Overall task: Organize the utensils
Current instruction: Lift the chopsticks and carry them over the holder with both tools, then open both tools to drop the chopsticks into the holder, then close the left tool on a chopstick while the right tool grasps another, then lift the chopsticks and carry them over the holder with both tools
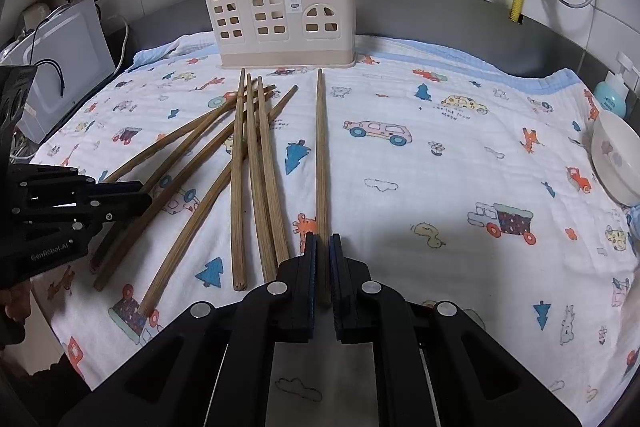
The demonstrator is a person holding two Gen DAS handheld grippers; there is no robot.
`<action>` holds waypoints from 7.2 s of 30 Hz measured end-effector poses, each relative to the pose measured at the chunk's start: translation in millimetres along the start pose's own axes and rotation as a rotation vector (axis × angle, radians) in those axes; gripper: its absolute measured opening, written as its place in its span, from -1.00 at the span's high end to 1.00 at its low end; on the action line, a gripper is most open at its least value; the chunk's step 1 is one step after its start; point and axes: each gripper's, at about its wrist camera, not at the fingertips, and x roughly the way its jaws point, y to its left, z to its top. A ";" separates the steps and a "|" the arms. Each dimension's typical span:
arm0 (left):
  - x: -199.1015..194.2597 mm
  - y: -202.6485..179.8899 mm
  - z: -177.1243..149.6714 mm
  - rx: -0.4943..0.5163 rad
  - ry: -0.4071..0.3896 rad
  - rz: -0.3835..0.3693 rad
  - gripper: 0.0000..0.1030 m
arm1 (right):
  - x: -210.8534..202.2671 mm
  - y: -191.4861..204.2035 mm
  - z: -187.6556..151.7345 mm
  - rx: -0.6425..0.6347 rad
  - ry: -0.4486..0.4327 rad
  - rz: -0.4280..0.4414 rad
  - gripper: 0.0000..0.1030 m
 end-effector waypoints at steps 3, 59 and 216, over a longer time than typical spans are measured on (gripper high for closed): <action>-8.1 3.2 -0.1 -0.006 -0.018 -0.040 0.89 | -9.0 -0.2 1.5 0.005 -0.023 -0.002 0.87; -182.4 63.7 223.6 0.106 -0.640 -0.007 0.91 | -59.9 1.0 305.3 -0.147 -0.122 -0.028 0.88; -149.6 71.2 133.1 0.060 -0.484 -0.158 0.91 | -142.6 11.8 263.2 -0.185 -0.309 -0.012 0.88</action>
